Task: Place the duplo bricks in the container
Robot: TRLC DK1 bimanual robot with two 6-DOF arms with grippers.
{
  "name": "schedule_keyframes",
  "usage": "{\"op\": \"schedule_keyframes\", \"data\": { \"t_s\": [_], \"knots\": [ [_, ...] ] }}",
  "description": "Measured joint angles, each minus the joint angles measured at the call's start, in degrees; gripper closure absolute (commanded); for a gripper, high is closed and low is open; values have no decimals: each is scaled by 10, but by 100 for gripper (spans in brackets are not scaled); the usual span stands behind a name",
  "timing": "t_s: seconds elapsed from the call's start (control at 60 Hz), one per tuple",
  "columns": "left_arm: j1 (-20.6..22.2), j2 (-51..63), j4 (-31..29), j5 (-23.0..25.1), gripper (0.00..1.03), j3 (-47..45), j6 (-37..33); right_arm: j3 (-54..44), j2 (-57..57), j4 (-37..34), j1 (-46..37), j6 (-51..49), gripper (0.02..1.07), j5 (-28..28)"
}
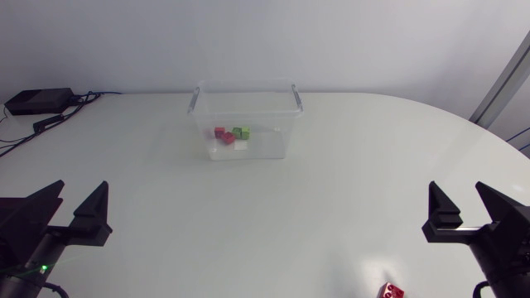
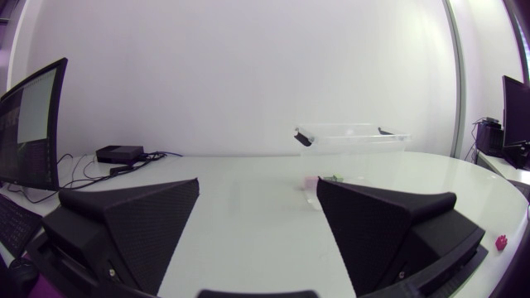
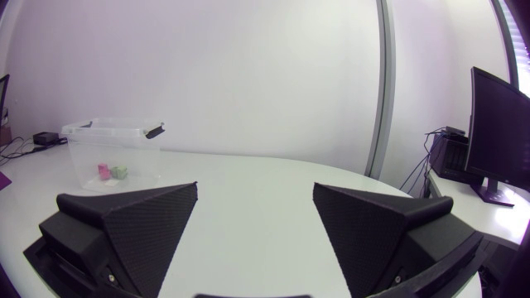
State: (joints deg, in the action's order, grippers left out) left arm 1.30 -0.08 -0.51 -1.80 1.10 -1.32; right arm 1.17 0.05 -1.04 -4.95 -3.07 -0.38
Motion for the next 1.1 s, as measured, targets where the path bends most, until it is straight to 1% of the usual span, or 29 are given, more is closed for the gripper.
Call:
{"op": "schedule_keyframes", "data": {
  "t_s": [0.35,0.533,0.633,0.867,1.017,1.1],
  "knots": [
    [0,0,0,0,4,0,0,0,1,0,0,-7,6,0],
    [0,0,0,0,4,0,0,2,28,-7,0,-13,6,-5],
    [0,0,0,0,4,0,0,30,50,-80,7,-13,7,-13],
    [0,0,0,0,4,0,0,131,97,-183,54,-12,7,-13],
    [0,0,0,0,4,0,0,206,164,-249,64,-15,7,-42],
    [0,0,0,0,4,0,0,266,231,-324,64,-37,7,-70]
  ]
}}
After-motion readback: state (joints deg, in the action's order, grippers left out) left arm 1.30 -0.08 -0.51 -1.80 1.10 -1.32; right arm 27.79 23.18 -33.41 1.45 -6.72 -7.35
